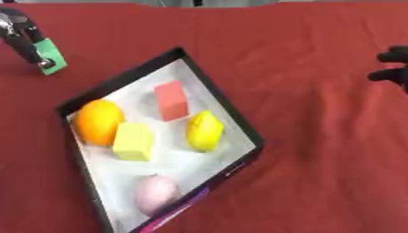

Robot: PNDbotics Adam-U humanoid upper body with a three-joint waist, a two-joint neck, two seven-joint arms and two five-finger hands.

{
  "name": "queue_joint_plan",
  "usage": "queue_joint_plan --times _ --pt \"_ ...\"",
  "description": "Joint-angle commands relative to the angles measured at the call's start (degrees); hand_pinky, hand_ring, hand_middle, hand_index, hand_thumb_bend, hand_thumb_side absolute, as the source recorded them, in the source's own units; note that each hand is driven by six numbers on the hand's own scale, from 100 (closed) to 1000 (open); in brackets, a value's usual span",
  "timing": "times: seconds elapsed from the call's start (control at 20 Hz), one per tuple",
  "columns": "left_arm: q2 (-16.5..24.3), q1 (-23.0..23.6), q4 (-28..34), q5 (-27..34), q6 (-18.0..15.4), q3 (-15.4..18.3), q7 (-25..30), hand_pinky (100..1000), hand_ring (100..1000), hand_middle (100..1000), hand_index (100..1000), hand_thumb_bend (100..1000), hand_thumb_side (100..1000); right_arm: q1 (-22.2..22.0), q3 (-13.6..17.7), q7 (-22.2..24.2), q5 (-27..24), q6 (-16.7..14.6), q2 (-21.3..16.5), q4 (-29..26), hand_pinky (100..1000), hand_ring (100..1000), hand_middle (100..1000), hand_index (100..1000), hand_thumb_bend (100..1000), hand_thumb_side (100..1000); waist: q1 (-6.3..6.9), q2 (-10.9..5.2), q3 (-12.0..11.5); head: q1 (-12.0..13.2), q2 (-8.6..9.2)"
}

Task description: Pick up objects on the table and place them in the box.

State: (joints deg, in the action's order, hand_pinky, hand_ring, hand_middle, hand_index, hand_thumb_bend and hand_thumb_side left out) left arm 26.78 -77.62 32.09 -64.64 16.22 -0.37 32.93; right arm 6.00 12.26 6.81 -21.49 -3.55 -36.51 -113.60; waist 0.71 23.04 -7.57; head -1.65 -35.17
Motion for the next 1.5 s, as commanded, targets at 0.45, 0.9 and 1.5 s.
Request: queue_joint_plan --times 0.45,0.9,1.5 --pt "3.2 -0.4 11.1 5.3 -1.4 -0.9 -2.9 823 814 691 502 200 100 -0.5 0.5 0.0 -0.1 -0.5 -1.2 -1.0 946 734 789 833 100 537 -0.08 -1.99 -0.2 -0.7 0.08" --pt "11.6 7.0 57.4 28.2 -9.3 -15.9 3.4 816 805 685 496 254 100 -1.2 1.4 -1.0 -2.2 -1.2 -2.5 -1.0 947 735 789 834 100 534 0.24 -3.37 -0.9 -4.0 -0.81" --pt "6.6 6.1 61.4 33.7 -6.7 -32.0 16.1 811 805 688 520 299 110 -0.1 0.9 -0.4 -4.3 -0.8 -3.1 -1.0 947 734 789 834 100 534 0.09 -3.88 -0.4 -4.1 -0.75"
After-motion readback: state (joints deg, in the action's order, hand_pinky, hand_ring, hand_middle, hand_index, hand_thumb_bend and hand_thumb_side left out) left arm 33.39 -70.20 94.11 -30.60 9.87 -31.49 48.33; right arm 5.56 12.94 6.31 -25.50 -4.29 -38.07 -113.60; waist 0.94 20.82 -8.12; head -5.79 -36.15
